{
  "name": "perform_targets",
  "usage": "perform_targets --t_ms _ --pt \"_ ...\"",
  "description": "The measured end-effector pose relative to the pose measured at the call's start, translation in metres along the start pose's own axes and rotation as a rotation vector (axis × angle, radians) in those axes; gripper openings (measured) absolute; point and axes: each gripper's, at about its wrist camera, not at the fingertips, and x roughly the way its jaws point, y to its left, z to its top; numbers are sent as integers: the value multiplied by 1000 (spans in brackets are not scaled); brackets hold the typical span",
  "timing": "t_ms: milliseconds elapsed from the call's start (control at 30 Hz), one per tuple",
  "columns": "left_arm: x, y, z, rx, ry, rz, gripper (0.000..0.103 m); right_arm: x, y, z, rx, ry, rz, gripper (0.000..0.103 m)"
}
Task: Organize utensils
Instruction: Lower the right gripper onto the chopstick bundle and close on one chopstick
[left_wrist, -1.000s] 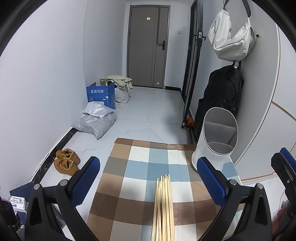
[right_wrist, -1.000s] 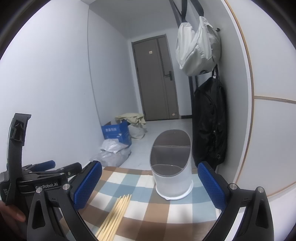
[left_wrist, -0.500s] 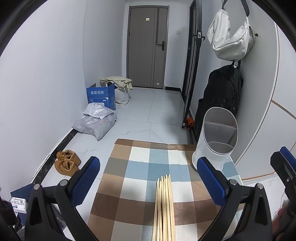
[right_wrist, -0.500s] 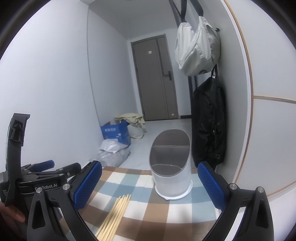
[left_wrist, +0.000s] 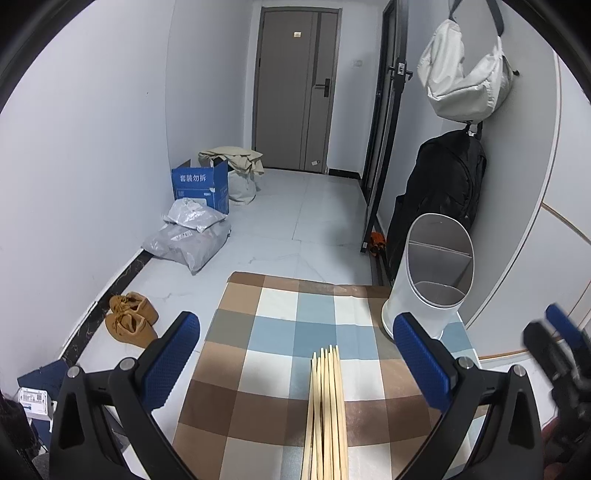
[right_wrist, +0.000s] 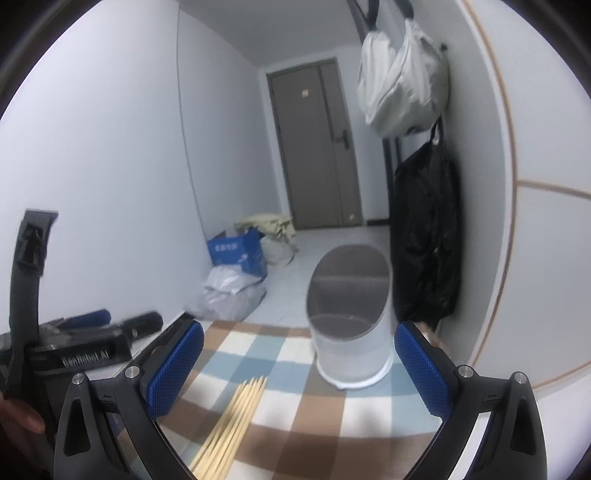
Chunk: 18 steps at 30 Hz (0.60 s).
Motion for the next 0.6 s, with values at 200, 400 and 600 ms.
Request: perform_targets --t_ms 200,400,600 --pt "11 33 1 -51 56 69 102 61 8 -16 20 281 100 99" --pt "35 71 1 -133 142 110 102 129 26 -39 2 562 145 61" --pt "48 83 -1 -168 193 99 102 184 43 -63 -83 753 122 32"
